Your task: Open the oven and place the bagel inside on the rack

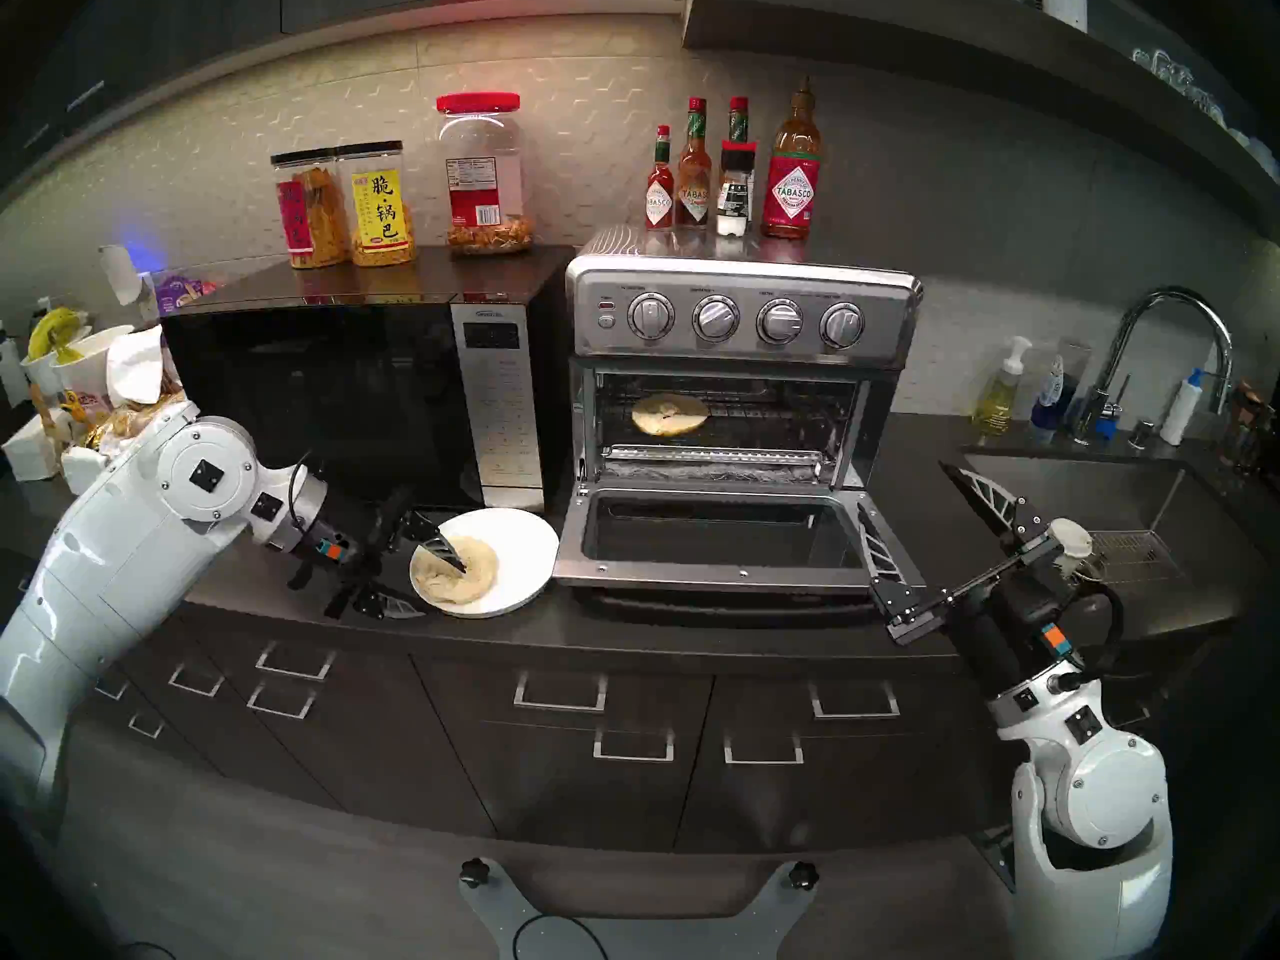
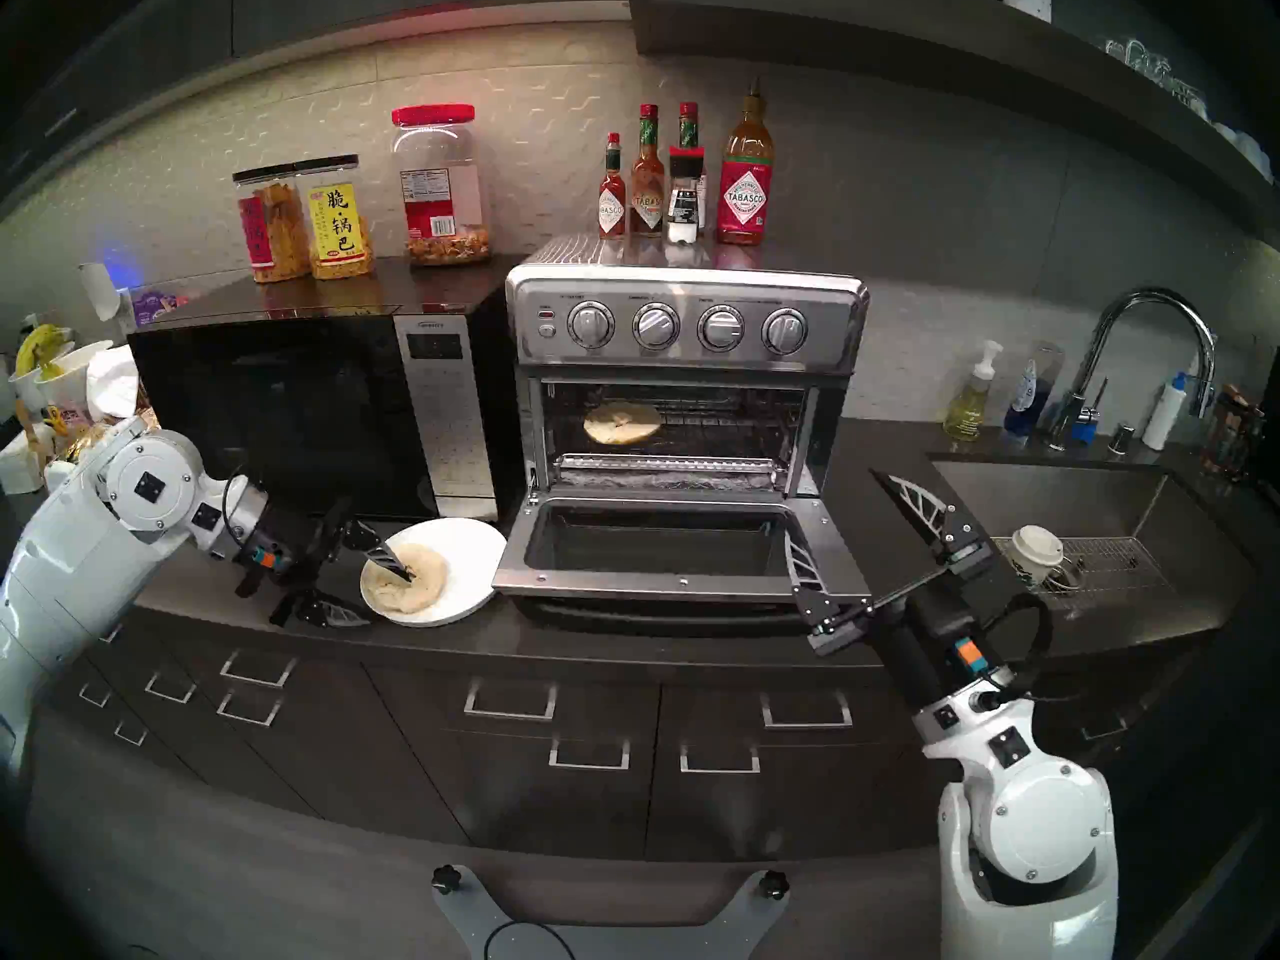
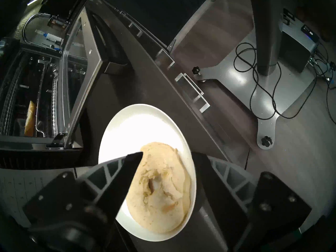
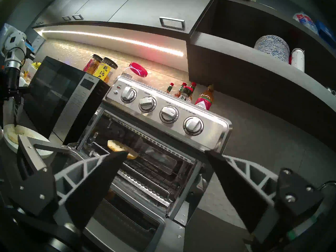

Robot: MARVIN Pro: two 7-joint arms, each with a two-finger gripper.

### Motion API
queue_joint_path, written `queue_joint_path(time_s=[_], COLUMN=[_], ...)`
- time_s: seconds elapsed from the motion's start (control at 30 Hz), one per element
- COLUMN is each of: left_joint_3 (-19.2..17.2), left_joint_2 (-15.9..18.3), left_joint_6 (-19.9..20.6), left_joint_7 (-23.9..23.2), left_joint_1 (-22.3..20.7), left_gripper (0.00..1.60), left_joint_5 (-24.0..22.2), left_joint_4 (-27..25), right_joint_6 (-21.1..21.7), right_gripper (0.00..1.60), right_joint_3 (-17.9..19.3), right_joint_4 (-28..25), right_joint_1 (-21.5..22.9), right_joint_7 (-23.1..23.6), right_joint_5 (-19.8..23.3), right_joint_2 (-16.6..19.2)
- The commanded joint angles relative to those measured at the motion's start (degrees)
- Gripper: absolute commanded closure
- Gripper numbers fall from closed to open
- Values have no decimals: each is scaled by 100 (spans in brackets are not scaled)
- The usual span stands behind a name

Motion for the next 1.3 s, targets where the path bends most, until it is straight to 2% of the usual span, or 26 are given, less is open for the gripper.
queue_joint_path(time_s=[0.0, 0.27, 0.57, 0.87, 1.07, 1.27], left_joint_3=[63, 150, 181, 266, 285, 308], left_joint_2=[-50, -115, 16, 87, 148, 136], left_joint_6=[-11, -26, -7, 18, 77, 81], left_joint_7=[-118, -135, -190, -219, -217, -167], left_joint_1=[-226, -498, -495, -524, -483, -505], left_gripper=[50, 59, 64, 58, 44, 54], left_joint_5=[86, 78, -143, -271, -444, -417], left_joint_4=[110, 391, 295, 229, 169, 184], right_joint_6=[-26, -27, -27, -26, -26, -26], right_gripper=[0, 0, 0, 0, 0, 0], right_joint_3=[-4, -4, -4, -4, -4, -4], right_joint_4=[-124, -123, -123, -124, -124, -125], right_joint_1=[10, 11, 11, 10, 10, 10], right_joint_7=[14, 13, 13, 14, 14, 14], right_joint_5=[31, 29, 30, 31, 31, 31], right_joint_2=[11, 10, 11, 11, 11, 11])
